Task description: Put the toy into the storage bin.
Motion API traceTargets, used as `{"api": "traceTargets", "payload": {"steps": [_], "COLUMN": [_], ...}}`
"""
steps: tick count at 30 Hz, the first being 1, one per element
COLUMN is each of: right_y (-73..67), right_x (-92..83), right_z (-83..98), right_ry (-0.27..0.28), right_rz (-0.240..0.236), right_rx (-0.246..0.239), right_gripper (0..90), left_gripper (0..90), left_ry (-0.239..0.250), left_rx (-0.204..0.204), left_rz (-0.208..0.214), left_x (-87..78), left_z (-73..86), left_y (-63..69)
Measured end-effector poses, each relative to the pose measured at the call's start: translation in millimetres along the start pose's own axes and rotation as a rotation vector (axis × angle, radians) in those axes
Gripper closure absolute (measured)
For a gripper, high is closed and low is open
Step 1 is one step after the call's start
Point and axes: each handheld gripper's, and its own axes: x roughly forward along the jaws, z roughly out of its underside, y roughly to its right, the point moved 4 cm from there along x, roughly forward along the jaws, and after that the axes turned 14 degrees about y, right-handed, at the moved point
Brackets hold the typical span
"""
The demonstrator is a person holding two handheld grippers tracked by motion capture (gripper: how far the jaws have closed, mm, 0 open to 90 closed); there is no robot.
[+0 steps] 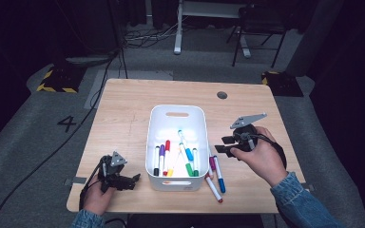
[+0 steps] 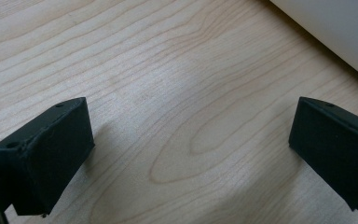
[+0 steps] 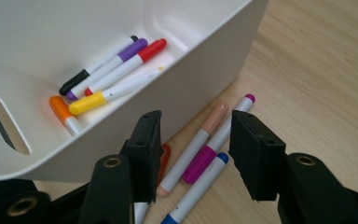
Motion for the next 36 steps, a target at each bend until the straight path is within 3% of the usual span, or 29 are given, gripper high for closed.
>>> {"api": "traceTargets", "payload": {"steps": [13,19,23,32,36], "right_y": [5.2,9.2,10.1,9.1,11.1], "right_x": [28.4,37.9,46.8,56.9,55.1], "right_z": [51.5,71.5,88.5,110.2,115.5], "right_ry": [-0.105,-0.141,-0.173,-0.184,-0.189], "right_rz": [0.005,0.017,0.043,0.035,0.057], "right_rx": [0.019,0.035,0.019,0.061,0.081], "right_gripper": [52.8,52.9,52.8,53.0,58.0], "left_gripper": [0.0,0.0,0.0,0.0,0.0], "left_ry": [0.000,0.000,0.000,0.000,0.000], "left_rx": [0.000,0.000,0.000,0.000,0.000], "left_rz": [0.000,0.000,0.000,0.000,0.000], "left_x": [0.0,0.0,0.0,0.0,0.0], "left_z": [0.0,0.0,0.0,0.0,0.0], "left_y": [0.0,0.0,0.0,0.0,0.0]}}
